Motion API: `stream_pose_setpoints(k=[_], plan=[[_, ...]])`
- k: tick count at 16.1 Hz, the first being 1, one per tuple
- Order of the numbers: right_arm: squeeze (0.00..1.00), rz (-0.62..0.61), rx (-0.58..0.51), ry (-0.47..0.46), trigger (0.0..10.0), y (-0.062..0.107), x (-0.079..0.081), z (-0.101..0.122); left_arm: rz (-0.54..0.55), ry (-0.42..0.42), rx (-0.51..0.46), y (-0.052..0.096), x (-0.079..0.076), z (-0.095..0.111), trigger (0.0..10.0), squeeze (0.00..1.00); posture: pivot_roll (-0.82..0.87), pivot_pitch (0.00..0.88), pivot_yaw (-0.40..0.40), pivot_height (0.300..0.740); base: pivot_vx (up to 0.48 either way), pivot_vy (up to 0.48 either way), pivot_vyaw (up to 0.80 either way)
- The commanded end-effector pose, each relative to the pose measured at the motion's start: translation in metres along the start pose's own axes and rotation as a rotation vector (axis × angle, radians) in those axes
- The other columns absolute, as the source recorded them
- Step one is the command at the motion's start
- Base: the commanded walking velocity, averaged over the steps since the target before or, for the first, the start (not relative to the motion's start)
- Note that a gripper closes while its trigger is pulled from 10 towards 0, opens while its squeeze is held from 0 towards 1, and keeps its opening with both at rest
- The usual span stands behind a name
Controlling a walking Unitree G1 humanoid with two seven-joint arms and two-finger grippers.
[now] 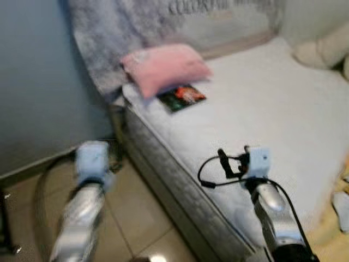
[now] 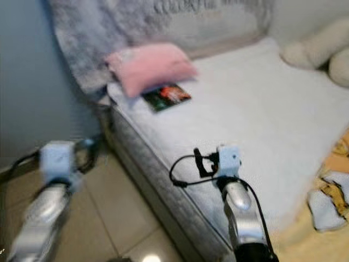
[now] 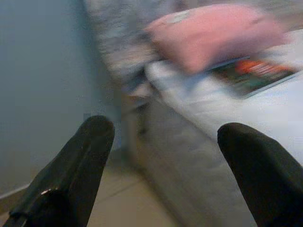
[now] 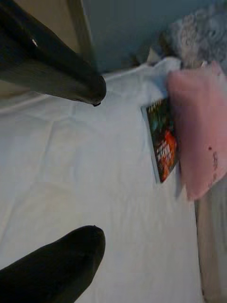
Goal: Clean up the room
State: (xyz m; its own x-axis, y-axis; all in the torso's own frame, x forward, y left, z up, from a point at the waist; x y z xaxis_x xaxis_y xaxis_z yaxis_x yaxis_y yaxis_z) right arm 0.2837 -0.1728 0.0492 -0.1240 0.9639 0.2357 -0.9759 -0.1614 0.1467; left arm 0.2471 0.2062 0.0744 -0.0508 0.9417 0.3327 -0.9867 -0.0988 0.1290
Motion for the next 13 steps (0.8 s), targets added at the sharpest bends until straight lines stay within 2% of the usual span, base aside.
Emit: stream_pose_setpoints(k=[1,2,3,4,6,7,8,13], plan=[[0.00,-0.051,-0.030,0.001,10.0,0.009,-0.018,0.007,-0.045,0.005,-0.017,0.009,-0.002,-0.003,10.0,0.00,0.01,0.000,-0.008,0.740,0.000,0.000,0.61],[0.00,-0.055,-0.025,0.019,10.0,0.015,-0.022,0.006,-0.096,-0.004,-0.022,0.018,-0.003,-0.009,10.0,0.00,0.01,0.000,-0.008,0.740,0.000,0.000,0.61],[0.00,-0.065,-0.010,0.037,10.0,0.025,-0.028,0.004,-0.188,-0.005,-0.060,0.027,-0.011,-0.007,10.0,0.00,0.01,0.000,-0.014,0.740,0.000,0.000,0.61],[0.00,-0.069,-0.005,0.038,10.0,0.027,-0.029,0.002,-0.182,-0.005,-0.063,0.027,-0.012,-0.006,10.0,0.00,0.01,0.000,-0.015,0.740,0.000,0.000,0.61],[0.00,-0.062,0.012,0.043,10.0,0.026,-0.030,0.000,-0.158,-0.002,-0.081,0.014,-0.022,0.005,10.0,0.00,0.01,0.000,-0.028,0.740,0.000,0.000,0.60],[0.00,-0.056,0.011,0.044,10.0,0.024,-0.029,0.000,-0.157,-0.016,-0.084,0.013,-0.022,0.006,10.0,0.00,0.01,0.000,-0.030,0.740,0.000,0.000,0.60],[0.00,-0.053,0.005,0.040,10.0,0.022,-0.028,0.003,-0.160,0.015,-0.087,0.012,-0.023,0.006,10.0,0.00,0.01,0.000,-0.031,0.740,0.000,0.000,0.61],[0.00,-0.036,0.009,0.017,10.0,0.020,-0.021,-0.001,-0.122,-0.033,-0.088,0.004,-0.016,0.011,10.0,0.00,0.02,0.000,-0.030,0.740,0.000,0.000,0.60]])
Point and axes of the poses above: a point about 5 cm out from each wrist's last joint towards the gripper, its own y axis pointing back from the gripper into the wrist, its own z axis along the axis of the wrist's last joint, x = y × z, the point moved 1 cm from there along -y, pointing out of the wrist towards the gripper, and after that the axes turned 13 degrees about -y, right-handed, at the moved point
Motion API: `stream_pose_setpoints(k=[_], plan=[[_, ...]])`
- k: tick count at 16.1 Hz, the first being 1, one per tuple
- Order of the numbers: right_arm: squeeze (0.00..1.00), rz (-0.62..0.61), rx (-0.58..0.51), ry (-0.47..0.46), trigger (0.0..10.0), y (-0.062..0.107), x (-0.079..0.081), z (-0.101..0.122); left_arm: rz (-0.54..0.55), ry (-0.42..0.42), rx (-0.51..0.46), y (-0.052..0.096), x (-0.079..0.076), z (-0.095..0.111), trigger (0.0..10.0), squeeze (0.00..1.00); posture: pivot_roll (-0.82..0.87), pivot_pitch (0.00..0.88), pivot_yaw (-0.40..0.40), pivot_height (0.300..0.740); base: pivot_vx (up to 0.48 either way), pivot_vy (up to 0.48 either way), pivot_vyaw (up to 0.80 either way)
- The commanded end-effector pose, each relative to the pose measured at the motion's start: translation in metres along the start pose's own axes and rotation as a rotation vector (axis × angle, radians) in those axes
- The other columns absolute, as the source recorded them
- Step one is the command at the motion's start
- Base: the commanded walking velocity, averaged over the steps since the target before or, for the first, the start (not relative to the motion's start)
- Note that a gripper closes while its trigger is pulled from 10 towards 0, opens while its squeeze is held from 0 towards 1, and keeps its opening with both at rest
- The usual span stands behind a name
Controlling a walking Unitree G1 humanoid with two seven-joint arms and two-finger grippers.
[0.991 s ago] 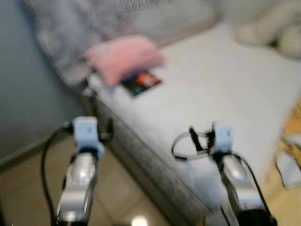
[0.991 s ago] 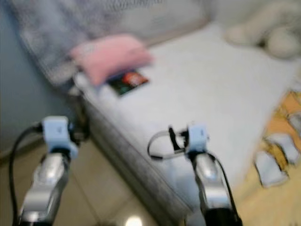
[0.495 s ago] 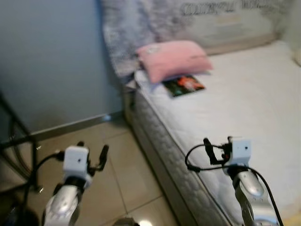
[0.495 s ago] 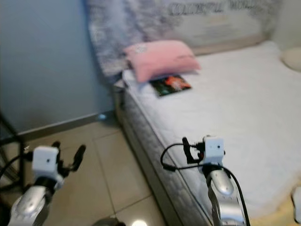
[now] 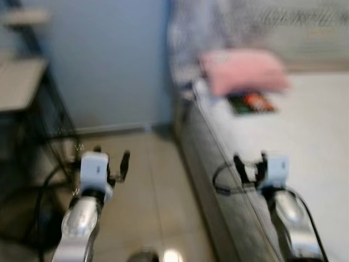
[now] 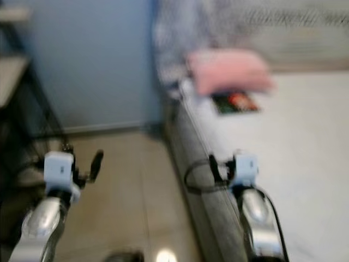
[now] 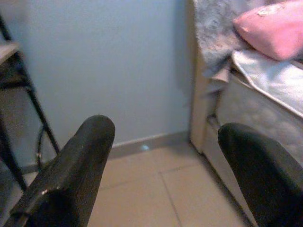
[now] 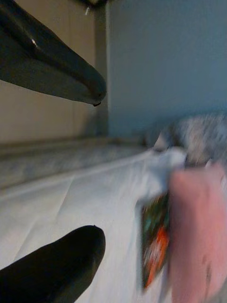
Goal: Clean up the room
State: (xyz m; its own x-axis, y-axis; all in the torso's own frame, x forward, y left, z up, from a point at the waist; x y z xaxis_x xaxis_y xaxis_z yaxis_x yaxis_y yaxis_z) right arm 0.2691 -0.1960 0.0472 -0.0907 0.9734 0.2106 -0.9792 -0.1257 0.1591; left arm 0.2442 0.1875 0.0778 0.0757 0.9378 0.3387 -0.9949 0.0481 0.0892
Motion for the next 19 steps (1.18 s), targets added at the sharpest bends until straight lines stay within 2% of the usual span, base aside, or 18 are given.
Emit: stream_pose_setpoints(k=[1,4,5,6,7,8,9,12,14,17,19], plan=[[0.00,0.002,0.016,-0.009,10.0,0.003,0.000,-0.005,-0.002,-0.011,-0.006,-0.002,-0.001,0.005,10.0,0.00,0.02,0.000,-0.028,0.740,0.000,0.000,0.60],[0.00,0.002,0.017,-0.020,10.0,0.004,0.000,-0.009,0.007,-0.019,-0.014,-0.004,-0.002,0.010,10.0,0.00,0.03,0.000,-0.026,0.740,0.000,0.000,0.60],[0.00,-0.020,-0.025,-0.046,10.0,0.004,-0.002,-0.004,0.015,-0.028,-0.020,-0.004,-0.001,0.011,10.0,0.00,0.03,0.000,-0.024,0.740,0.000,0.000,0.61],[0.00,-0.063,-0.103,-0.083,10.0,0.004,-0.007,0.007,0.040,-0.072,-0.073,-0.001,0.004,0.017,10.0,0.00,0.03,0.000,-0.022,0.740,0.000,0.000,0.61],[0.00,-0.072,-0.188,-0.068,10.0,0.005,-0.007,0.023,0.075,-0.141,-0.160,0.003,0.014,0.030,10.0,0.00,0.03,0.000,-0.018,0.740,0.000,0.000,0.64],[0.00,-0.070,-0.213,-0.059,10.0,0.005,-0.006,0.029,0.087,-0.154,-0.186,0.005,0.017,0.035,10.0,0.00,0.03,0.000,-0.018,0.740,0.000,0.000,0.64],[0.00,-0.075,-0.254,-0.057,10.0,0.003,-0.004,0.039,0.109,-0.147,-0.213,0.004,0.024,0.043,10.0,0.00,0.03,0.000,-0.016,0.740,0.000,0.000,0.65],[0.00,-0.073,-0.212,-0.054,10.0,0.000,-0.001,0.032,0.069,-0.126,-0.189,-0.001,0.013,0.043,10.0,0.00,0.03,0.000,-0.017,0.740,0.000,0.000,0.47],[0.00,-0.041,-0.169,-0.047,10.0,0.000,0.004,0.025,0.033,-0.013,-0.163,-0.003,0.004,0.042,10.0,0.00,0.02,0.000,-0.017,0.740,0.480,0.000,0.00],[0.00,-0.037,-0.149,-0.038,10.0,0.000,0.007,0.022,0.056,0.042,-0.105,-0.010,0.011,0.035,10.0,0.00,0.02,0.000,-0.015,0.740,0.480,0.000,0.00],[0.00,-0.030,-0.143,-0.013,10.0,-0.001,0.011,0.020,0.026,0.031,-0.107,-0.016,0.011,0.036,10.0,0.00,0.02,0.000,-0.009,0.740,0.480,0.000,0.00]])
Point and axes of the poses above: a point about 5 cm out from each wrist's last joint towards the gripper, its own y axis pointing back from the gripper into the wrist, its own z axis along the axis of the wrist's last joint, x = y × z, the point moved 1 cm from there along -y, pointing out of the wrist towards the gripper, and after that the axes turned 13 degrees about -y, right-handed, at the moved point
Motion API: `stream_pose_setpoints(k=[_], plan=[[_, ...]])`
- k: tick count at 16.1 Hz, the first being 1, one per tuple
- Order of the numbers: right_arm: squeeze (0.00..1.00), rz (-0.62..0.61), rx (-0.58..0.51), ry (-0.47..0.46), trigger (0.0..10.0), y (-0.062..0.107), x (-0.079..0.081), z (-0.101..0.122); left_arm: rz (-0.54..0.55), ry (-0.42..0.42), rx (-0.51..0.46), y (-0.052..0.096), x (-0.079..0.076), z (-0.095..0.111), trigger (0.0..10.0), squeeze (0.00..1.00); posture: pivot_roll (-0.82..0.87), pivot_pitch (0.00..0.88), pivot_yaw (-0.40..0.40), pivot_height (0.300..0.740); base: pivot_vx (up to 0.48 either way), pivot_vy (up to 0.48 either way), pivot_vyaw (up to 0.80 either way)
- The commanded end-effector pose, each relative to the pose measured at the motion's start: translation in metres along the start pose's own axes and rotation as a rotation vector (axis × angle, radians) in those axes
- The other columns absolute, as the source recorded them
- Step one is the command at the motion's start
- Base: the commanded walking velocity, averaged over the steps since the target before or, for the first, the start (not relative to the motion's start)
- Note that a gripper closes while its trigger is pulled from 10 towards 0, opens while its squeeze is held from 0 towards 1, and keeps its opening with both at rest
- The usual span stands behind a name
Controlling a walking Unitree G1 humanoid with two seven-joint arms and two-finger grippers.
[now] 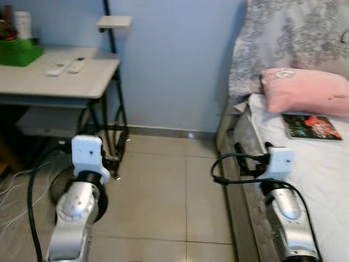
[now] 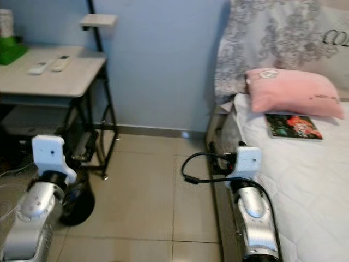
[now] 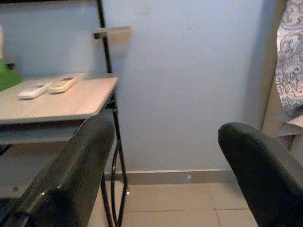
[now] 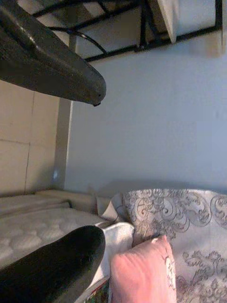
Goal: Clean up the room
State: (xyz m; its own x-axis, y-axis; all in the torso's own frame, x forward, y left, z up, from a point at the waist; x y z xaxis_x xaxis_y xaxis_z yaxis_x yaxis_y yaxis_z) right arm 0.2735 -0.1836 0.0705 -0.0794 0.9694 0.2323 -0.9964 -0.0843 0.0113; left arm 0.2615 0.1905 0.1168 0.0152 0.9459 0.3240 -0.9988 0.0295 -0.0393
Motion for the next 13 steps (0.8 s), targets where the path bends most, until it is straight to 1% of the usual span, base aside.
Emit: stream_pose_setpoints(k=[1,2,3,5,7,11,13], plan=[[0.00,-0.017,0.011,0.017,10.0,0.0008,-0.0049,-0.0005,-0.037,0.015,0.009,-0.0028,-0.0070,-0.0005,10.0,0.00,0.02,0.000,-0.009,0.740,0.480,0.000,0.00],[0.00,-0.013,0.011,0.019,10.0,0.0004,-0.0034,-0.0004,-0.036,0.025,0.015,-0.0036,-0.0065,-0.0010,10.0,0.00,0.02,0.000,-0.008,0.740,0.480,0.000,0.00],[0.00,-0.008,0.026,0.020,10.0,-0.0009,-0.0018,-0.0018,-0.058,0.019,0.020,-0.0048,-0.0085,-0.0010,10.0,0.00,0.02,0.000,-0.009,0.740,0.461,0.000,-0.54],[0.00,0.010,0.040,0.034,10.0,-0.0024,0.0016,-0.0044,-0.057,0.018,0.018,-0.0080,-0.0076,0.0004,10.0,0.00,0.02,0.000,-0.010,0.740,0.461,0.000,-0.67],[0.00,0.030,0.041,0.042,10.0,-0.0029,0.0044,-0.0046,-0.052,0.018,0.018,-0.0083,-0.0073,0.0003,10.0,0.00,0.02,0.000,-0.012,0.740,0.461,0.000,0.00],[0.00,0.029,0.052,0.039,10.0,-0.0037,0.0036,-0.0055,-0.052,0.021,0.025,-0.0073,-0.0084,-0.0015,10.0,0.00,0.03,0.000,-0.020,0.740,0.461,0.000,0.00],[0.00,0.034,0.061,0.033,10.0,-0.0031,0.0036,-0.0068,-0.055,0.049,0.045,-0.0037,-0.0095,-0.0076,10.0,0.00,0.02,0.000,-0.019,0.740,0.461,0.000,0.00]])
Point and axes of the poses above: a point about 5 cm out from each wrist's last joint towards the gripper, its own y axis pointing back from the gripper into the wrist, its own z axis along the axis of the wrist's last joint, x = y × z, the point moved 1 cm from there along -y, pointing out of the wrist towards the gripper, and after that the axes turned 13 degrees about -y, right-handed, at the moved point
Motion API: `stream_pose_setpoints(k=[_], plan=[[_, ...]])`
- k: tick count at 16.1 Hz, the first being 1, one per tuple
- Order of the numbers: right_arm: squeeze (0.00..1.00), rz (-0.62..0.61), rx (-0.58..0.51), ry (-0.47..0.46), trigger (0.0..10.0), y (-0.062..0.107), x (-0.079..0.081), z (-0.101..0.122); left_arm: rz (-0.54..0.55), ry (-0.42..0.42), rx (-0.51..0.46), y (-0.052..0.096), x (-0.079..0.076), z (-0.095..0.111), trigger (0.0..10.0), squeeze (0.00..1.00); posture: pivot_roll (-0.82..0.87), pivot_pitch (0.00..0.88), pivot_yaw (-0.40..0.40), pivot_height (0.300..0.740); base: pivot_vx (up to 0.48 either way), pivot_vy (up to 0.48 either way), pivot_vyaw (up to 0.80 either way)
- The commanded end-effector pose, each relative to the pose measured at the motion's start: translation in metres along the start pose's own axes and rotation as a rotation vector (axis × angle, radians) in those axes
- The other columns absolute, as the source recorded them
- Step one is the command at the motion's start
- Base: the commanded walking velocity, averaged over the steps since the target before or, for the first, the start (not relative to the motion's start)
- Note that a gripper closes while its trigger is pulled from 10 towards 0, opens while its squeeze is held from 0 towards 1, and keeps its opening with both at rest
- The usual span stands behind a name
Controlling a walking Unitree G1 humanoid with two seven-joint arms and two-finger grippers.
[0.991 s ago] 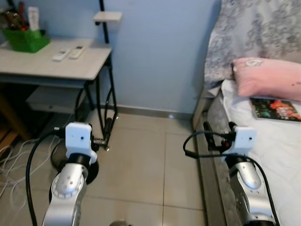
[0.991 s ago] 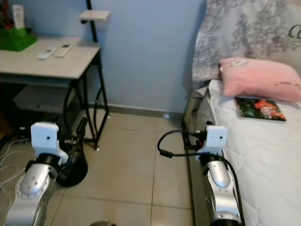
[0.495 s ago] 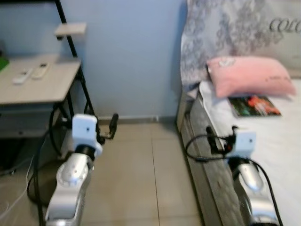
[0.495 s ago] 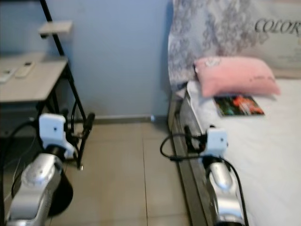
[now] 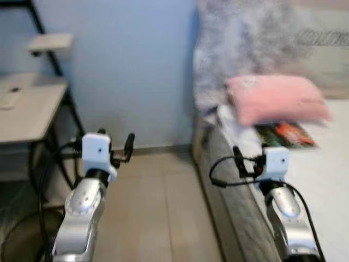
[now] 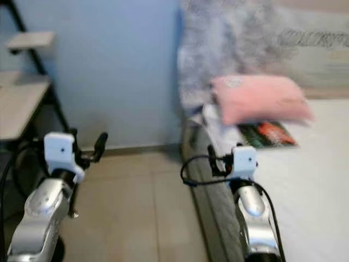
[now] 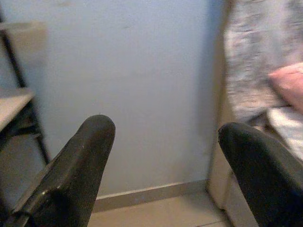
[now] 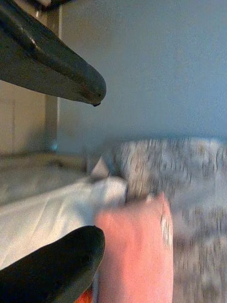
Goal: Clean up the room
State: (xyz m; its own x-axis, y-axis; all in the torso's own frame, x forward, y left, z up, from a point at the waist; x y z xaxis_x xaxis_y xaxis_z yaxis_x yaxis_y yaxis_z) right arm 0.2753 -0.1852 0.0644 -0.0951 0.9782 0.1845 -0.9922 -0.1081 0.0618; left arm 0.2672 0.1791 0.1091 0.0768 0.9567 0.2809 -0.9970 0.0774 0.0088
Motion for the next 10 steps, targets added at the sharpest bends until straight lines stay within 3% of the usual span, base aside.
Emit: stream_pose_setpoints(k=[1,2,3,5,8,10], plan=[[0.00,0.026,0.017,-0.026,10.0,0.000,0.007,-0.002,0.015,0.046,0.045,0.007,0.002,-0.011,10.0,0.00,0.02,0.000,-0.023,0.740,0.461,0.000,0.00],[0.00,0.015,0.021,-0.055,10.0,0.001,0.006,-0.003,0.046,0.113,0.081,0.012,0.003,-0.019,10.0,0.00,0.02,0.000,-0.024,0.740,0.461,0.000,0.00],[0.00,0.017,0.023,-0.058,10.0,0.001,0.007,-0.004,0.058,0.126,0.093,0.013,0.003,-0.021,10.0,0.00,0.02,0.000,-0.024,0.740,0.465,0.000,0.00],[0.00,0.054,0.051,-0.024,10.0,0.002,0.012,-0.008,0.038,0.087,0.070,0.013,0.000,-0.018,10.0,0.00,0.03,0.000,-0.035,0.740,0.461,0.000,0.00],[0.00,0.062,0.048,-0.028,10.0,-0.003,0.012,-0.006,0.042,0.084,0.067,0.011,0.002,-0.017,10.0,0.00,0.04,0.000,-0.039,0.740,0.461,0.000,0.60],[0.00,0.063,0.050,-0.033,10.0,-0.004,0.011,-0.006,0.042,0.072,0.062,0.012,0.004,-0.016,10.0,0.00,0.04,0.000,-0.042,0.740,0.461,0.000,0.00]])
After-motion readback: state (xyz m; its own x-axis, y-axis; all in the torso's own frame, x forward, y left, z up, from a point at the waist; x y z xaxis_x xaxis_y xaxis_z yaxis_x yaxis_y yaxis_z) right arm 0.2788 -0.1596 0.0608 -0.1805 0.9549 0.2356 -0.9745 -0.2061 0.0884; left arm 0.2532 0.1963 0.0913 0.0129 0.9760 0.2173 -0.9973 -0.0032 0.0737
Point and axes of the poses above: a point about 5 cm out from each wrist's last joint towards the gripper, its own y axis pointing back from the gripper into the wrist, its own z axis along the axis of the wrist's last joint, x = y × z, the point moved 1 cm from there along -y, pointing out of the wrist towards the gripper, and after that the axes turned 13 degrees about -y, right-handed, at the moved point
